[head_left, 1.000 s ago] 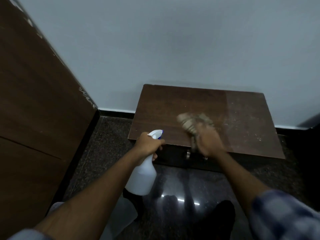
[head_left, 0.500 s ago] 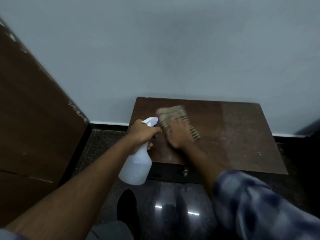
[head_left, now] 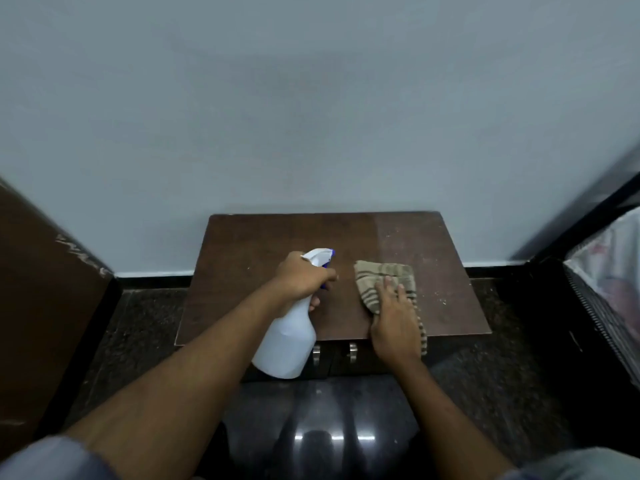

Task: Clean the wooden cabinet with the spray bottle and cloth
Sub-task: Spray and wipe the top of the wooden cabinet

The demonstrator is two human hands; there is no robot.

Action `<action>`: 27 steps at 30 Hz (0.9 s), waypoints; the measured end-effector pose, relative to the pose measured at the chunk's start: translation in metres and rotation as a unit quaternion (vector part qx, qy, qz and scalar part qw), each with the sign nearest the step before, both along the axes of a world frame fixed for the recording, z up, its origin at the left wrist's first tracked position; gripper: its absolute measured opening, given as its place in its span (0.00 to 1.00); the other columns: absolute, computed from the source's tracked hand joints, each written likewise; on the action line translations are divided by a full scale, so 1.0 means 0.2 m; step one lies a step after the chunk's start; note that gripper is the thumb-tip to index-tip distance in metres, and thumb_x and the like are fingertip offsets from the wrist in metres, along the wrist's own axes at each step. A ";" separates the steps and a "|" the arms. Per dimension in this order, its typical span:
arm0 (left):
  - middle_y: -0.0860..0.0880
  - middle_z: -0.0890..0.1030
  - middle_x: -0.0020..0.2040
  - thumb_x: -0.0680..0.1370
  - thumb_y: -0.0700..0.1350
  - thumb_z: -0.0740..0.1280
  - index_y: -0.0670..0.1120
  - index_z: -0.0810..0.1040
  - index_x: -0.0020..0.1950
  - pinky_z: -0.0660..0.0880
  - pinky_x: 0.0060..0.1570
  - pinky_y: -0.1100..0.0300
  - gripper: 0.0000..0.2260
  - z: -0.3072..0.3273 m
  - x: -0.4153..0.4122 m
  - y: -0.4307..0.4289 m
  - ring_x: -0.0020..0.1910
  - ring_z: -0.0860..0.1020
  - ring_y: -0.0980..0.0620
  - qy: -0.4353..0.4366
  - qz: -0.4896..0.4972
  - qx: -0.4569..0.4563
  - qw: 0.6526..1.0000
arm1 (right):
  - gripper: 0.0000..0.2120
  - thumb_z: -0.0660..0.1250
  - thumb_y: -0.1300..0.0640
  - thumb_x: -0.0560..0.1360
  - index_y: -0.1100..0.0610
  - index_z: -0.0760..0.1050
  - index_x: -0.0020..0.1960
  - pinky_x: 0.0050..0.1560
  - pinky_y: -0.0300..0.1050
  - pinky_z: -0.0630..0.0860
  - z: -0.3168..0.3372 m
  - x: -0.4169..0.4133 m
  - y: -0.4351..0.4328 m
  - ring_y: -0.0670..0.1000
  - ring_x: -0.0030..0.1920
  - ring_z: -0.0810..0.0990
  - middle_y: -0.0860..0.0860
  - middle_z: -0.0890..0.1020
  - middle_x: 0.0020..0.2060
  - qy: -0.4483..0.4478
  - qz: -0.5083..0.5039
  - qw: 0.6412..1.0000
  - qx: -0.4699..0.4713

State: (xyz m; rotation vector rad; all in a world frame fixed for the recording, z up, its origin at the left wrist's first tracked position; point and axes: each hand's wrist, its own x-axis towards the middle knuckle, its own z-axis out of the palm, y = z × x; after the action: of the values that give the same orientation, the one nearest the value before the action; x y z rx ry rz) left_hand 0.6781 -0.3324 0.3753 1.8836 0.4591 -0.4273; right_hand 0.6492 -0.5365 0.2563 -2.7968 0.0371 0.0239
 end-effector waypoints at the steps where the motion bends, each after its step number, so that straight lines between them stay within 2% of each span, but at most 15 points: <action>1: 0.47 0.84 0.31 0.72 0.45 0.76 0.36 0.84 0.52 0.76 0.26 0.58 0.14 0.00 0.03 -0.05 0.19 0.75 0.48 -0.001 0.003 -0.004 1.000 | 0.32 0.58 0.62 0.78 0.55 0.59 0.82 0.79 0.52 0.57 0.01 0.04 -0.04 0.55 0.81 0.56 0.53 0.59 0.81 -0.008 -0.040 0.999 0.021; 3: 0.44 0.83 0.35 0.72 0.45 0.76 0.37 0.81 0.56 0.76 0.25 0.59 0.17 -0.02 0.11 -0.12 0.19 0.75 0.49 0.003 0.010 -0.008 1.000 | 0.30 0.59 0.62 0.79 0.57 0.60 0.81 0.79 0.53 0.57 0.03 0.14 -0.10 0.56 0.81 0.56 0.53 0.60 0.81 -0.012 -0.066 0.997 0.044; 5: 0.42 0.81 0.36 0.72 0.45 0.76 0.37 0.80 0.56 0.76 0.25 0.60 0.17 -0.03 0.19 -0.17 0.18 0.75 0.50 0.010 0.012 -0.008 1.000 | 0.30 0.59 0.61 0.79 0.56 0.60 0.81 0.79 0.54 0.57 0.02 0.23 -0.13 0.56 0.81 0.55 0.53 0.59 0.81 -0.004 -0.067 0.997 0.045; 8: 0.43 0.82 0.33 0.73 0.43 0.73 0.39 0.82 0.44 0.75 0.25 0.60 0.08 -0.04 0.31 -0.24 0.17 0.73 0.51 0.020 0.011 -0.001 1.000 | 0.31 0.58 0.59 0.79 0.54 0.59 0.81 0.79 0.56 0.58 -0.01 0.30 -0.18 0.55 0.81 0.56 0.52 0.59 0.81 -0.010 -0.026 0.999 0.028; 10: 0.43 0.82 0.32 0.73 0.43 0.72 0.39 0.81 0.39 0.75 0.24 0.61 0.07 -0.07 0.37 -0.26 0.17 0.72 0.51 0.021 0.010 0.012 1.000 | 0.30 0.58 0.58 0.80 0.53 0.59 0.81 0.79 0.57 0.58 -0.02 0.41 -0.24 0.56 0.81 0.56 0.51 0.59 0.81 -0.014 -0.004 1.000 0.023; 12: 0.43 0.81 0.32 0.73 0.44 0.74 0.40 0.79 0.41 0.75 0.23 0.61 0.08 -0.09 0.41 -0.26 0.17 0.73 0.51 0.016 0.013 0.021 1.000 | 0.29 0.56 0.56 0.82 0.54 0.57 0.82 0.80 0.58 0.55 0.00 0.60 -0.30 0.57 0.81 0.54 0.53 0.57 0.82 -0.008 -0.051 0.998 0.019; 14: 0.44 0.80 0.32 0.72 0.45 0.76 0.41 0.78 0.46 0.75 0.23 0.61 0.10 -0.09 0.45 -0.26 0.17 0.74 0.51 0.010 0.017 0.023 1.000 | 0.30 0.55 0.53 0.83 0.55 0.53 0.83 0.80 0.58 0.50 0.05 0.76 -0.25 0.58 0.82 0.51 0.54 0.55 0.82 0.038 -0.099 0.994 0.031; 16: 0.45 0.81 0.29 0.72 0.45 0.76 0.37 0.81 0.50 0.76 0.24 0.61 0.14 -0.08 0.48 -0.25 0.17 0.75 0.51 0.010 0.019 0.019 1.000 | 0.30 0.54 0.51 0.82 0.53 0.54 0.82 0.79 0.58 0.52 0.02 0.76 -0.14 0.57 0.81 0.53 0.53 0.56 0.82 0.016 0.010 1.000 -0.006; 18: 0.46 0.80 0.25 0.72 0.45 0.75 0.33 0.83 0.52 0.75 0.23 0.61 0.16 -0.07 0.51 -0.23 0.17 0.75 0.51 0.018 0.018 0.021 0.999 | 0.29 0.54 0.48 0.81 0.48 0.58 0.81 0.76 0.55 0.60 -0.02 0.69 -0.17 0.53 0.80 0.58 0.49 0.60 0.81 -0.003 0.148 0.988 -0.049; 19: 0.46 0.80 0.26 0.73 0.45 0.75 0.33 0.83 0.53 0.75 0.23 0.62 0.17 -0.08 0.51 -0.22 0.17 0.75 0.51 0.023 0.015 0.023 0.999 | 0.28 0.54 0.48 0.81 0.47 0.60 0.81 0.73 0.55 0.63 0.00 0.72 -0.23 0.53 0.79 0.60 0.48 0.62 0.80 -0.008 0.164 0.985 -0.055; 20: 0.44 0.80 0.28 0.73 0.45 0.75 0.34 0.82 0.55 0.75 0.23 0.62 0.17 -0.09 0.51 -0.21 0.17 0.75 0.51 0.026 0.011 0.024 0.999 | 0.27 0.53 0.48 0.82 0.47 0.60 0.81 0.73 0.55 0.64 0.02 0.81 -0.29 0.54 0.78 0.61 0.49 0.63 0.80 -0.003 0.133 0.989 -0.058; 22: 0.42 0.81 0.35 0.73 0.46 0.76 0.35 0.81 0.57 0.75 0.23 0.62 0.19 -0.10 0.51 -0.20 0.17 0.76 0.51 0.023 0.003 0.033 0.999 | 0.26 0.51 0.48 0.84 0.51 0.57 0.82 0.78 0.57 0.56 0.06 0.97 -0.31 0.57 0.80 0.57 0.53 0.60 0.81 0.027 0.028 0.998 -0.040; 23: 0.41 0.82 0.37 0.74 0.46 0.76 0.36 0.80 0.58 0.75 0.23 0.62 0.19 -0.09 0.51 -0.19 0.17 0.76 0.51 0.019 0.004 0.037 0.999 | 0.26 0.50 0.48 0.85 0.52 0.56 0.82 0.79 0.57 0.51 0.07 0.99 -0.26 0.57 0.81 0.54 0.53 0.58 0.82 0.033 0.014 0.999 -0.027; 25: 0.43 0.82 0.31 0.73 0.46 0.76 0.36 0.82 0.55 0.75 0.23 0.61 0.16 -0.08 0.52 -0.18 0.17 0.75 0.51 0.010 0.012 0.040 0.999 | 0.27 0.51 0.47 0.84 0.51 0.56 0.82 0.79 0.55 0.47 0.03 0.91 -0.15 0.55 0.82 0.53 0.52 0.57 0.82 0.007 0.117 0.993 -0.025; 27: 0.46 0.80 0.25 0.72 0.45 0.76 0.35 0.84 0.51 0.75 0.23 0.61 0.15 -0.06 0.51 -0.17 0.17 0.75 0.50 0.015 0.014 0.035 0.999 | 0.27 0.52 0.46 0.83 0.49 0.60 0.81 0.79 0.52 0.52 -0.01 0.81 -0.19 0.53 0.81 0.57 0.50 0.62 0.80 -0.016 0.224 0.974 -0.032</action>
State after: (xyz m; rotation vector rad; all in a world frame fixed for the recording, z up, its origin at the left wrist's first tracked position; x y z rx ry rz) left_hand 0.7805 -0.3656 0.3634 1.9377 0.5252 -0.4269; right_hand 0.8114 -0.5755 0.2541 -2.8073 -0.6114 0.0885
